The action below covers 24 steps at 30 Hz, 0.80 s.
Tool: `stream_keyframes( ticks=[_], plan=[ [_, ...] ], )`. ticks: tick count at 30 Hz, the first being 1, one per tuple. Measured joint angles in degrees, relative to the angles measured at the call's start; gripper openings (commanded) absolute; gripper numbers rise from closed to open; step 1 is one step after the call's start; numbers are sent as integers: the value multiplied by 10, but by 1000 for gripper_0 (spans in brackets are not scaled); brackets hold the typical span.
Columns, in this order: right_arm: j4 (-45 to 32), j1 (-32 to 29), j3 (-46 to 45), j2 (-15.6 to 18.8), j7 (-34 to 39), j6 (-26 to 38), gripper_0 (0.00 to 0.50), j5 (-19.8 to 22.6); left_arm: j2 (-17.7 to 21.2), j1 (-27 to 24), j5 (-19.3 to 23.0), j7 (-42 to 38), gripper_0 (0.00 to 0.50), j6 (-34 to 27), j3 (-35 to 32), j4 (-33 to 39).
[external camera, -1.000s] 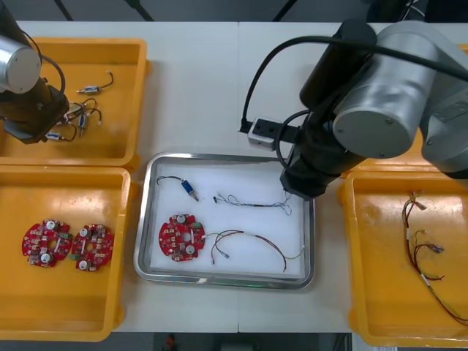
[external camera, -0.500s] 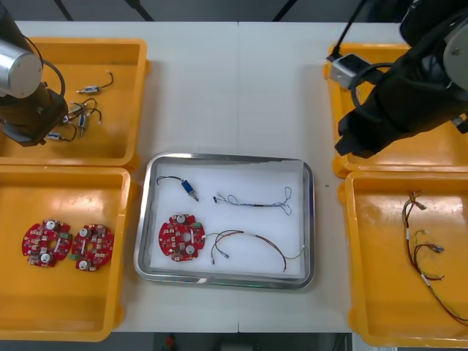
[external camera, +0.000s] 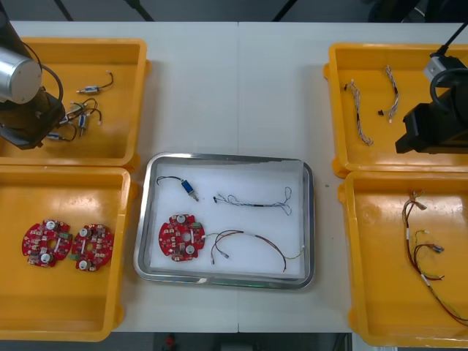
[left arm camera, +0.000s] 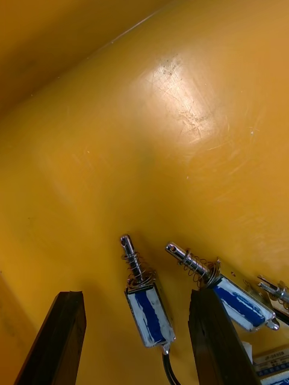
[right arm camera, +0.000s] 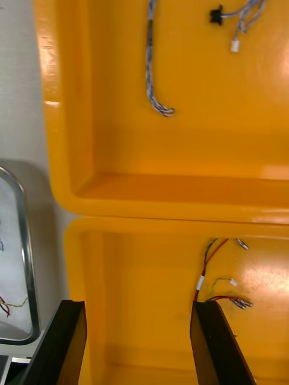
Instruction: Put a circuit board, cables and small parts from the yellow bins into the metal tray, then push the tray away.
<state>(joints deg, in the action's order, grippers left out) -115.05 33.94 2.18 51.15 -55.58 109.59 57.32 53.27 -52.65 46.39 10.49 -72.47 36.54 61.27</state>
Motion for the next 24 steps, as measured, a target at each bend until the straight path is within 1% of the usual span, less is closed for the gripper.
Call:
stream_keyframes(
  ticks=[5,12,24],
  plan=[
    [0,-39,-38,12,0,0,500,-2,0,0,0,13,500,0,1,-3],
    [11,-90,-106,13,0,0,500,-1,0,0,0,21,500,7,21,-4],
    [47,-101,-117,15,0,-1,500,-2,-1,0,1,21,500,8,23,-8]
  ],
)
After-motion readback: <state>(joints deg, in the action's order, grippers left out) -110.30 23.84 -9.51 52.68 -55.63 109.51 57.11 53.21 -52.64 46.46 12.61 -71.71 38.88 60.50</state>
